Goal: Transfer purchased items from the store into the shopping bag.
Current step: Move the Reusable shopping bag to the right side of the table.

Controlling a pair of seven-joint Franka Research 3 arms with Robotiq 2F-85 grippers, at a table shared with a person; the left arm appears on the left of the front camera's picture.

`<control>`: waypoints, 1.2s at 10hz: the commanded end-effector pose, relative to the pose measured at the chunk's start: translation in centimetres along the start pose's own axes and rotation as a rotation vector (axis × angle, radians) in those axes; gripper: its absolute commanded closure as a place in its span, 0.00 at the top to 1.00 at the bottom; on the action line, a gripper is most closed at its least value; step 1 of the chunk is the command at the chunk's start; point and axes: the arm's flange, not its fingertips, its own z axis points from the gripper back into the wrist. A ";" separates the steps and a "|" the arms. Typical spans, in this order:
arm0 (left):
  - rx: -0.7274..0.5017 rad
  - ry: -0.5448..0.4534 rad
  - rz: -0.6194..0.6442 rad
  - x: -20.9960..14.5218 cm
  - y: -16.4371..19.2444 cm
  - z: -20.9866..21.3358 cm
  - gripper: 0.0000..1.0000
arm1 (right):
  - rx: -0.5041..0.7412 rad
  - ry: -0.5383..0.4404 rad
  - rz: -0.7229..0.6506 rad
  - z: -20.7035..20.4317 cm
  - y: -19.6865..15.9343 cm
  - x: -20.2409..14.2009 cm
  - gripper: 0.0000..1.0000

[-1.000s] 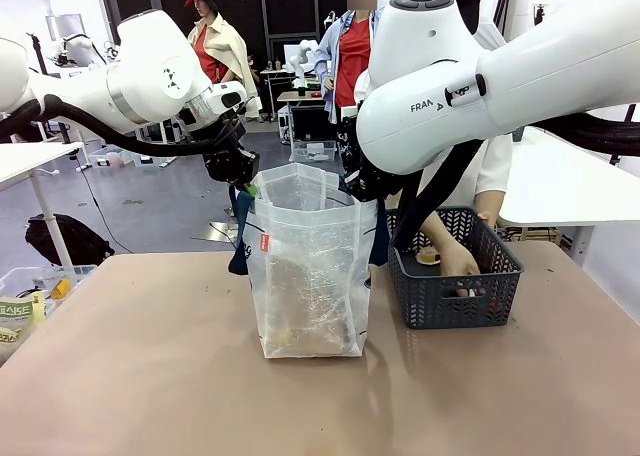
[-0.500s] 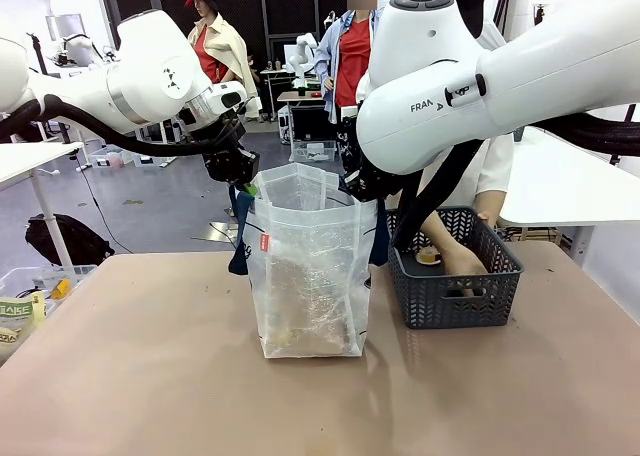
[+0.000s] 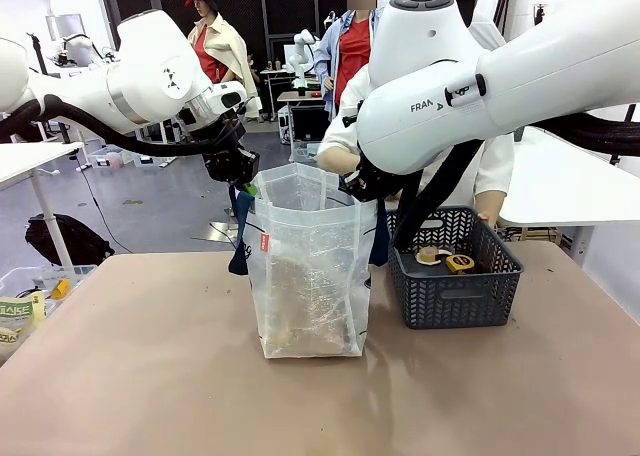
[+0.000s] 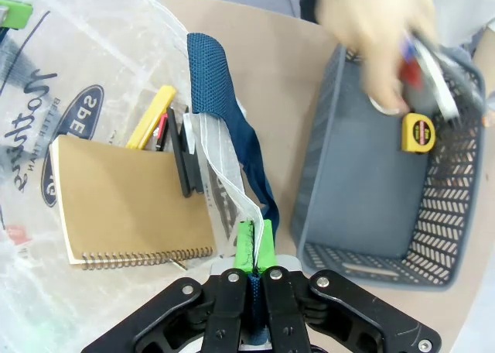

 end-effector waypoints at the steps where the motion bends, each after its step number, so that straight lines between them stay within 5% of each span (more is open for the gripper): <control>1: 0.000 -0.005 0.006 0.0 0.3 0.1 0.00 | 0.015 0.002 -0.006 0.1 -0.2 -0.2 0.00; 12: 0.000 -0.005 0.006 0.0 0.3 0.1 0.00 | 0.015 0.002 -0.006 0.1 -0.2 -0.2 0.00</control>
